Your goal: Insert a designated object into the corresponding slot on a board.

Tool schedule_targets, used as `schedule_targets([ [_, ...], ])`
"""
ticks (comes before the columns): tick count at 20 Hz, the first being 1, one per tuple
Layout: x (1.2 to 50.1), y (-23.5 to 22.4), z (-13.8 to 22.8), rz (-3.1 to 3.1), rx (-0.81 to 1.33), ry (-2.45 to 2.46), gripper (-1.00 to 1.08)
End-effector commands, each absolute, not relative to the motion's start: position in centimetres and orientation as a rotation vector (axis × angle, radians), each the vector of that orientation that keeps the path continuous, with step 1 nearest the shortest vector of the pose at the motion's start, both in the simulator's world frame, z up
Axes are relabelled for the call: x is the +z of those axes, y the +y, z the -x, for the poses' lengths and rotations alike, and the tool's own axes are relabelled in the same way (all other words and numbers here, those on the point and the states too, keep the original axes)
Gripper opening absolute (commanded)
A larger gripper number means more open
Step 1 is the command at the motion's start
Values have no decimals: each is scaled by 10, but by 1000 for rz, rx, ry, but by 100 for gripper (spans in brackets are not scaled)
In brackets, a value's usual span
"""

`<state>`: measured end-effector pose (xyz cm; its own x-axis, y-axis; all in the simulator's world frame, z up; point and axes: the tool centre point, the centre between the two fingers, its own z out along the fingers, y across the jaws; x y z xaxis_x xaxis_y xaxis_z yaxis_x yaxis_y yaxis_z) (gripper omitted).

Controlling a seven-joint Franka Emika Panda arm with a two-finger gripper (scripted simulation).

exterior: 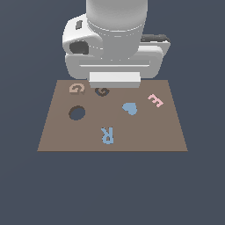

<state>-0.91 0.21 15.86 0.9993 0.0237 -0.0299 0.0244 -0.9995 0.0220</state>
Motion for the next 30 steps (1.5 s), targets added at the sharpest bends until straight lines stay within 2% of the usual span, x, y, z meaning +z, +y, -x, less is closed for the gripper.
schedule_targets([
  [1, 159, 2, 9, -3119, -46, 38, 100],
  [15, 146, -19, 5, -3111, -42, -245, 100],
  [30, 103, -92, 22, -2895, -23, -1185, 100],
])
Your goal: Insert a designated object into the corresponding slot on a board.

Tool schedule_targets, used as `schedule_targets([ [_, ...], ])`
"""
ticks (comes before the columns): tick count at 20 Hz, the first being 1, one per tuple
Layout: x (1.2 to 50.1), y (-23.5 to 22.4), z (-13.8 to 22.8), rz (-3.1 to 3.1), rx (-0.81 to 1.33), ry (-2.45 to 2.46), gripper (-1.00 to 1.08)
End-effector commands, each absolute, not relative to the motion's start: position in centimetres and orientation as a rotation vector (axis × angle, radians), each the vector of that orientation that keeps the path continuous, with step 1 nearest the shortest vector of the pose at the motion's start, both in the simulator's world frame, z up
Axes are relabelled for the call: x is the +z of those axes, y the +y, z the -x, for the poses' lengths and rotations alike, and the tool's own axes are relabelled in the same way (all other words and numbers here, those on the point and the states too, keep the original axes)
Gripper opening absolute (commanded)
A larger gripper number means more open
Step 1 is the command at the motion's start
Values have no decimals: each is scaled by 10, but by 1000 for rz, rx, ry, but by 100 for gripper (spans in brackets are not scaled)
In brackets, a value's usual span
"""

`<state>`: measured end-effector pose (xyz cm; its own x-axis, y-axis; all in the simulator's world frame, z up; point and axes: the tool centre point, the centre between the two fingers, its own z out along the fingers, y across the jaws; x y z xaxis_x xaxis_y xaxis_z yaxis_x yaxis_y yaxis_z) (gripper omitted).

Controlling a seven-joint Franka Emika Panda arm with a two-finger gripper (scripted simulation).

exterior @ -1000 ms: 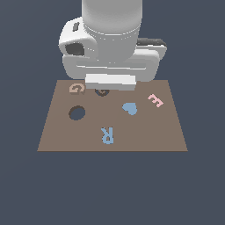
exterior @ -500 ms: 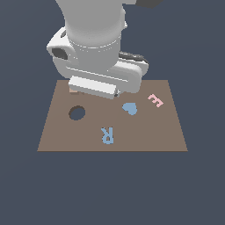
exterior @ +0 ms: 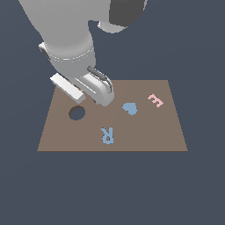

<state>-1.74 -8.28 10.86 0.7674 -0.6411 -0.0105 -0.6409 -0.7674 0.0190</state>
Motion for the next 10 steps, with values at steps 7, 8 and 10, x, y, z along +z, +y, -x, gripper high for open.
schedule_targets([
  [7, 80, -122, 48, -2666, -12, -1645, 100],
  [8, 77, -125, 52, -2634, -11, -1697, 100],
  [10, 72, -130, 59, -2572, -8, -1793, 100],
])
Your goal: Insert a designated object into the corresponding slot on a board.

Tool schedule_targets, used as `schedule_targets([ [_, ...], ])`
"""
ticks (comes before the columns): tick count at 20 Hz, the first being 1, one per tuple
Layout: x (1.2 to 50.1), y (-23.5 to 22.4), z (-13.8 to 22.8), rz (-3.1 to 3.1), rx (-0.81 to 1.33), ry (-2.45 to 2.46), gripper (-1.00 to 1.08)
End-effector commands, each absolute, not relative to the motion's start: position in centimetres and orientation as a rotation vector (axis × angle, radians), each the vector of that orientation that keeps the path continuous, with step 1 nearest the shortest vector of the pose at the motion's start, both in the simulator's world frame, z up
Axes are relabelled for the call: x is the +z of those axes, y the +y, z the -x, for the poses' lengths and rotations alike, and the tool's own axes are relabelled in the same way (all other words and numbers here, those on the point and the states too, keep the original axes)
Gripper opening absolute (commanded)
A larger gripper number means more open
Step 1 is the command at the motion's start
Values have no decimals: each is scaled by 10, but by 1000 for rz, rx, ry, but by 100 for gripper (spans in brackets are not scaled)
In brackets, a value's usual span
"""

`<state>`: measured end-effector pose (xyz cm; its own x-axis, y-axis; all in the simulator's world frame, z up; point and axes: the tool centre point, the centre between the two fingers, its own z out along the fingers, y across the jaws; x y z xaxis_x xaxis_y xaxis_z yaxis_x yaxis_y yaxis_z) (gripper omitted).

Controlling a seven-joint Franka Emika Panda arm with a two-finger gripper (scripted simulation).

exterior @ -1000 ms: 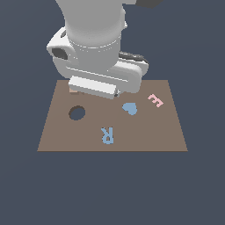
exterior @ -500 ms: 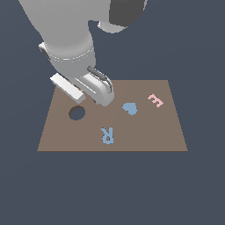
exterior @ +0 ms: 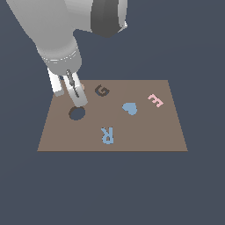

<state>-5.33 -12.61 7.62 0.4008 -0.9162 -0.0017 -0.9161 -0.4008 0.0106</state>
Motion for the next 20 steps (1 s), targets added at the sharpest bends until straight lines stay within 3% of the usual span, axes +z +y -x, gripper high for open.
schedule_targets([
  [1, 70, -132, 62, -2541, -7, -1836, 100],
  [20, 50, -143, 93, -2278, 0, -2164, 100],
])
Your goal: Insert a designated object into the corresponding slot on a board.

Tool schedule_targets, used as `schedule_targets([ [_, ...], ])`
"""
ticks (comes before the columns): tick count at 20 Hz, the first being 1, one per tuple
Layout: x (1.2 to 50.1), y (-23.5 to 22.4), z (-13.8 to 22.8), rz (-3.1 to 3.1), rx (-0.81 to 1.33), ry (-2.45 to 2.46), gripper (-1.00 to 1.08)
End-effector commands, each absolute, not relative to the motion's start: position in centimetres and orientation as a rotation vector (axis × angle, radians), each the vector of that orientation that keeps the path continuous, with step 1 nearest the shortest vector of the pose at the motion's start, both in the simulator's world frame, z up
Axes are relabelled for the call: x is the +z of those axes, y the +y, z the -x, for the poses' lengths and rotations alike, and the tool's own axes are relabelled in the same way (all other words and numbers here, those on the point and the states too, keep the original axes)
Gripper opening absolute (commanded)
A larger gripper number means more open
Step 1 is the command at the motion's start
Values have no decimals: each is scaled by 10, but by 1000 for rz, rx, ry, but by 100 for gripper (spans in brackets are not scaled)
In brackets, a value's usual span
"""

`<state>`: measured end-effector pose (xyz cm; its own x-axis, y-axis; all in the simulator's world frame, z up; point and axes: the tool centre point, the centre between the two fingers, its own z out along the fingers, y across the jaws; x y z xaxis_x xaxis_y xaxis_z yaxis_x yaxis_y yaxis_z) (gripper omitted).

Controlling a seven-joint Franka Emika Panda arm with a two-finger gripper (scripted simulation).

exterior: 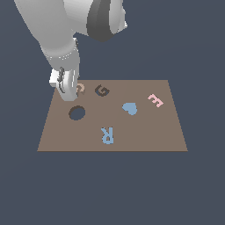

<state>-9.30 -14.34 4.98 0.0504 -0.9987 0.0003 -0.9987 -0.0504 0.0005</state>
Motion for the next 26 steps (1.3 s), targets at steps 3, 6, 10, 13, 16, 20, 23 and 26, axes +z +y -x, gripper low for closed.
schedule_targets([
  [3, 50, -143, 93, -2277, 0, -2164, 100],
  [6, 45, -143, 93, -2277, 0, -2164, 100],
  [10, 33, -143, 93, -2278, 0, -2163, 100],
  [13, 30, -143, 93, -2278, 0, -2163, 100],
  [16, 30, -143, 93, -2278, 0, -2163, -100],
  [20, 30, -143, 93, -2278, 0, -2163, -100],
  [23, 30, -143, 93, -2278, 0, -2163, -100],
  [26, 33, -143, 93, -2279, 0, -2163, -100],
])
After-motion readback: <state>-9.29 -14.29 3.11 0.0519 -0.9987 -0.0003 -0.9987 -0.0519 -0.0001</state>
